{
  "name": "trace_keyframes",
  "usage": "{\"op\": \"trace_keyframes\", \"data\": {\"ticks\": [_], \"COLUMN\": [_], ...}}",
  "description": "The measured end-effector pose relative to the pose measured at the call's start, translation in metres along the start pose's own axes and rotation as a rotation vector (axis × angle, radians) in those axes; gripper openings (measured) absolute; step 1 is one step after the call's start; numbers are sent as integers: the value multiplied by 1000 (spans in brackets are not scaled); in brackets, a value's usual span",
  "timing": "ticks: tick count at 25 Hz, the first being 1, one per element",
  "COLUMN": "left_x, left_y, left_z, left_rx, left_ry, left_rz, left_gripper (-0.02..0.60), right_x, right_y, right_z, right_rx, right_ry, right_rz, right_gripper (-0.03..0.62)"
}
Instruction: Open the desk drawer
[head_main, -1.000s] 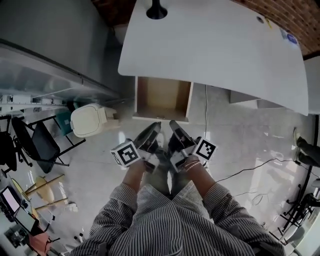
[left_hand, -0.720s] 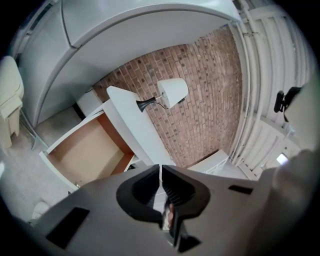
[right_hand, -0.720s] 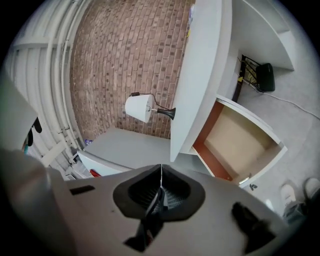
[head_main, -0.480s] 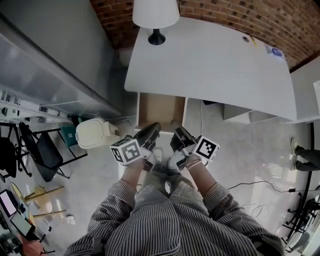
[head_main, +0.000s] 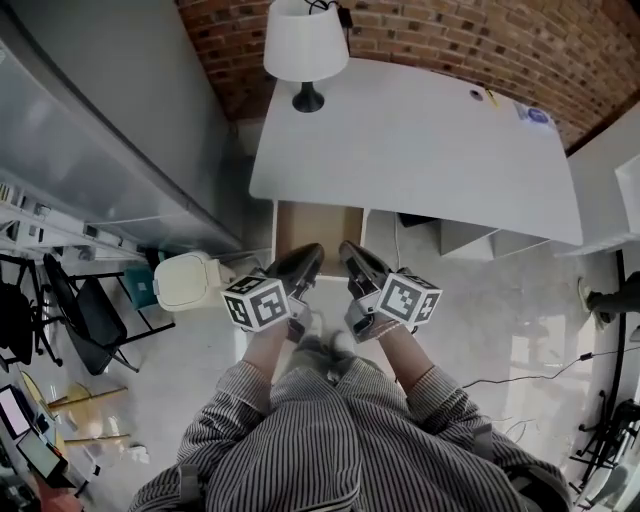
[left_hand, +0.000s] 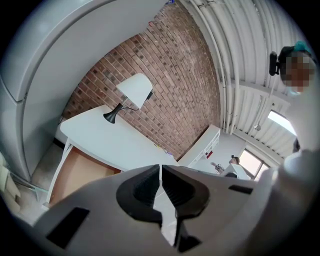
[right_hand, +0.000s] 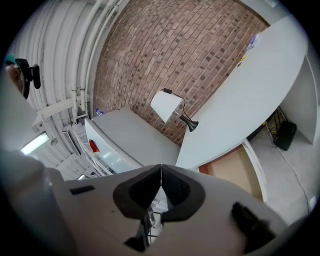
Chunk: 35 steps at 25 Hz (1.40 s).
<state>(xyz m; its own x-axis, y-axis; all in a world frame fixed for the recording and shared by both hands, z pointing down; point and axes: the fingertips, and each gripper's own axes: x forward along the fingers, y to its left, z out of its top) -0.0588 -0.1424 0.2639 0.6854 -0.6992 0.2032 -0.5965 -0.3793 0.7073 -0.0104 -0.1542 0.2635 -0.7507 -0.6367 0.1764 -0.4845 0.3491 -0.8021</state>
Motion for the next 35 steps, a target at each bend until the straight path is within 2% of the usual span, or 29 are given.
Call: {"op": "trace_keyframes", "data": {"ticks": [5,10,16,19,23,28,35], "left_x": [-1,1,0,-3,-7,-7,0], "left_y": [-17,-34,-35,-30,-23,-23,-30], "left_z": [3,15,30,38,46,52,50], "left_rx": [13,90,151,173,182,210,256], "left_ry": [-12,-31,-62,-79,-103,-97,-74], "left_rz": [-21,-35,-2,45,96,98,100], "left_gripper": [25,25,25,25,25,25,21], "right_x": [-7,-11,-9,-5,-2,1,-2], "right_y": [7,18,24,27,30,28,26], "right_z": [7,13,18,18,19,25,28], "right_rx": [-121,-222,-319,-374,-402,-448,-443], "right_ry": [26,52,59,69,78,82,55], "right_rz": [-10,29,26,21,27,-4,-22], "right_gripper": [18,18,18,18,18,18,17]}}
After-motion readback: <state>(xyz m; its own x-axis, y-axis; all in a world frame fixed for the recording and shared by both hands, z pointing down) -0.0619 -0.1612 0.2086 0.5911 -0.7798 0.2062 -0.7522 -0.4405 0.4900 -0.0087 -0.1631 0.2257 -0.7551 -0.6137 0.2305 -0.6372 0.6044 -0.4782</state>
